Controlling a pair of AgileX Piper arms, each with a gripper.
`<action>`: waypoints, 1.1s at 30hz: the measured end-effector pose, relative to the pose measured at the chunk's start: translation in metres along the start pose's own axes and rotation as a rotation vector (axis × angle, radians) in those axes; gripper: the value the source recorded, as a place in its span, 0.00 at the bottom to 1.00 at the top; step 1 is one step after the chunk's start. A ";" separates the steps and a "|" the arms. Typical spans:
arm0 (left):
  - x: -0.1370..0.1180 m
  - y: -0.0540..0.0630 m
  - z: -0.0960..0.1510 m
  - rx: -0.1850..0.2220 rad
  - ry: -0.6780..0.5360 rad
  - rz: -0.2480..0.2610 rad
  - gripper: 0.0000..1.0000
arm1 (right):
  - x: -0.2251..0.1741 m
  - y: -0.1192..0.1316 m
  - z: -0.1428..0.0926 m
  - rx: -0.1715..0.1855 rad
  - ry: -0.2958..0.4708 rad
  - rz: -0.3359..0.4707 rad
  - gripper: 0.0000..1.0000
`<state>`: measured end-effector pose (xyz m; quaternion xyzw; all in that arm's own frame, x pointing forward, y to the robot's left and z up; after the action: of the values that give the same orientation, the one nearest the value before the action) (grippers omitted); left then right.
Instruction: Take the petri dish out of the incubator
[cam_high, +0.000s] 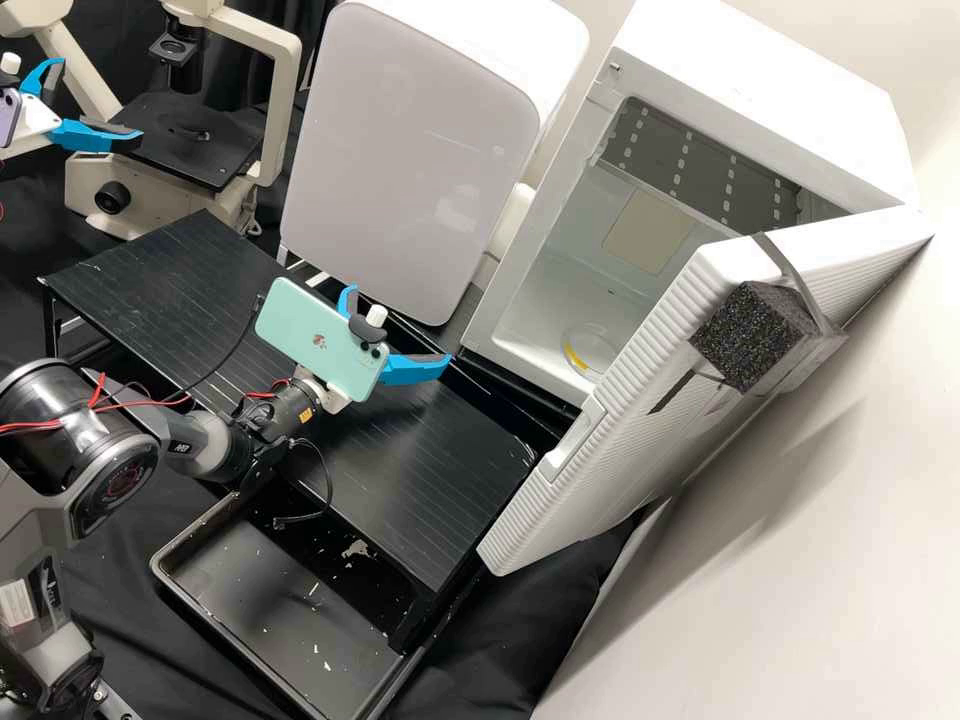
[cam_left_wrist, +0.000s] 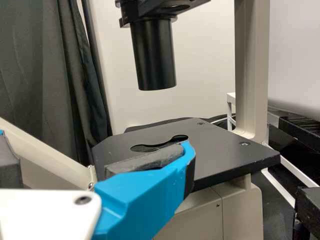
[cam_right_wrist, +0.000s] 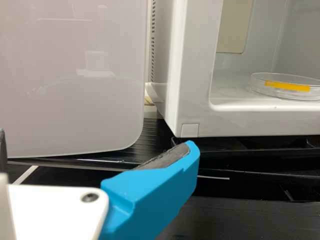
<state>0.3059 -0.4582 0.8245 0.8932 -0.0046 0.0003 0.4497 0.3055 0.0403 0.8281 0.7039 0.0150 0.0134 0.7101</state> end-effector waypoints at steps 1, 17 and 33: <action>0.000 0.000 0.000 0.000 0.000 0.000 1.00 | 0.000 0.000 0.000 0.000 0.000 0.000 1.00; 0.000 0.000 0.000 0.000 0.000 0.000 1.00 | -0.028 0.010 0.023 0.029 -0.021 0.040 1.00; 0.000 0.000 0.000 0.000 0.000 0.000 1.00 | -0.049 0.092 0.092 0.092 -0.086 0.325 1.00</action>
<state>0.3059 -0.4582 0.8245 0.8932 -0.0046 0.0003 0.4497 0.2608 -0.0531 0.9212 0.7286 -0.1286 0.0971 0.6658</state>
